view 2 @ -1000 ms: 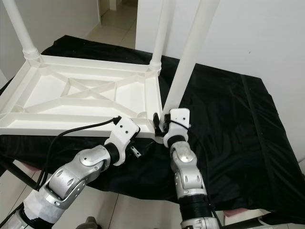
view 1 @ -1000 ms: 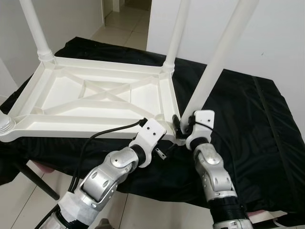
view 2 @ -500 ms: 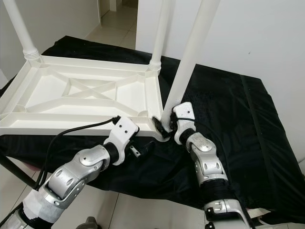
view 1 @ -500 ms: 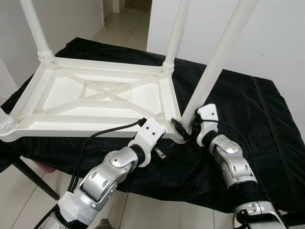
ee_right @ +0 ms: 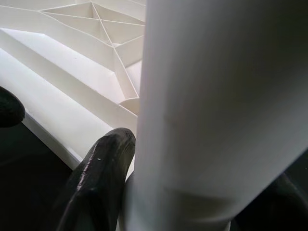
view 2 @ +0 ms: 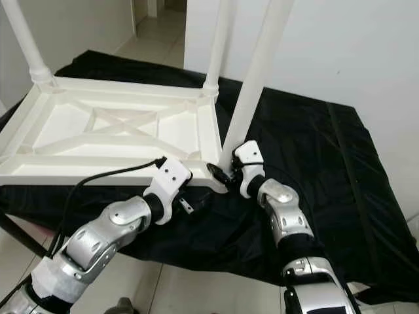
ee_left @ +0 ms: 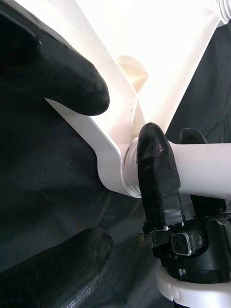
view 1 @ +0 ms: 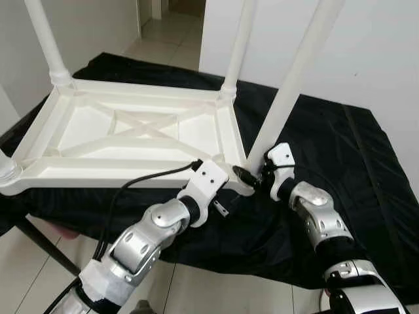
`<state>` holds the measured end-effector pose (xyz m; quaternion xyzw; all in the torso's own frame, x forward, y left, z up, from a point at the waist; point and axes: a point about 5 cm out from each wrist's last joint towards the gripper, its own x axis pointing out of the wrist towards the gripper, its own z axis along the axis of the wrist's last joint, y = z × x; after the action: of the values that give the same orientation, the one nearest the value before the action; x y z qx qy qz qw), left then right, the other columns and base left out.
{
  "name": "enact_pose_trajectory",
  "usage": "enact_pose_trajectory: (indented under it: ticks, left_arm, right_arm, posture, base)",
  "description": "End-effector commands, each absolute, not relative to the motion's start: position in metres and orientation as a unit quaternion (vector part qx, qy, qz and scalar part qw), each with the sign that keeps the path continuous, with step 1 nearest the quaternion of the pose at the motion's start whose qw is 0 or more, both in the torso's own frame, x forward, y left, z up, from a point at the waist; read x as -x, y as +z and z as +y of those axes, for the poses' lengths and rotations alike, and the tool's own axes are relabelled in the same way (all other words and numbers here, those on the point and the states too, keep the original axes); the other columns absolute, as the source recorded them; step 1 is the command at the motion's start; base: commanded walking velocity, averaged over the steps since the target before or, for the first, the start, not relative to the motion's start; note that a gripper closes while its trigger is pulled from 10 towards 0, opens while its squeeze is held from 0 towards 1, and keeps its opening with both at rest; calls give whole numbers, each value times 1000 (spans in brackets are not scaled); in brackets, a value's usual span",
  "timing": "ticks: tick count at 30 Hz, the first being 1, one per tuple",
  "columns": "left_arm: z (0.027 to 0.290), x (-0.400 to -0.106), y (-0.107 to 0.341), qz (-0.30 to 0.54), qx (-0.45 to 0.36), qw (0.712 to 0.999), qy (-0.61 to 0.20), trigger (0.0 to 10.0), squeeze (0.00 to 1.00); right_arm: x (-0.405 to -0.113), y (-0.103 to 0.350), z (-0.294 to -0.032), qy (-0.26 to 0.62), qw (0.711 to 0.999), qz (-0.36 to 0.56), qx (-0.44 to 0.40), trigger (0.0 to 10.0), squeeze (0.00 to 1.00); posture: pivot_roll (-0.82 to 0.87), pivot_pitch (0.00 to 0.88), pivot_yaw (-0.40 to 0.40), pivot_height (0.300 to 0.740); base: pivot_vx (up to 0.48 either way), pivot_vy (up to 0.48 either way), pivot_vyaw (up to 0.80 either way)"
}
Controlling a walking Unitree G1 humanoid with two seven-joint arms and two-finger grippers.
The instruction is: Building children table
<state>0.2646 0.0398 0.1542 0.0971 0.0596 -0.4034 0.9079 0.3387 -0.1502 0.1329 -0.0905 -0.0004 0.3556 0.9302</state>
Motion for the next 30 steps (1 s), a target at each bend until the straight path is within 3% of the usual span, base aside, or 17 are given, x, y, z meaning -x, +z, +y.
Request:
enact_pose_trajectory:
  ticks: [1,5,6,20,30]
  left_arm:
    - [33,-258,153,67,-94,874,-472,10000,0]
    - [33,-258,153,67,-93,874,-472,10000,0]
    - [32,-256,151,71,-94,870,-478,10000,0]
    - [29,-251,148,79,-93,864,-488,10000,0]
    - [31,-251,147,80,-93,863,-490,10000,0]
  right_arm:
    - [-340,135,-150,360,929,-4,92,0,0]
    - [-341,135,-152,362,928,-4,91,0,0]
    - [-339,133,-154,352,932,-2,87,10000,0]
    - [-326,130,-149,271,960,-10,75,10000,0]
    - [-307,133,-147,60,996,-27,51,10000,0]
  posture:
    - [152,18,-92,740]
    - [153,18,-93,740]
    - [146,20,-89,740]
    - [143,28,-95,740]
    - [140,24,-92,740]
  base:
    - [0,0,0]
    - [0,0,0]
    - [0,0,0]
    - [0,0,0]
    - [0,0,0]
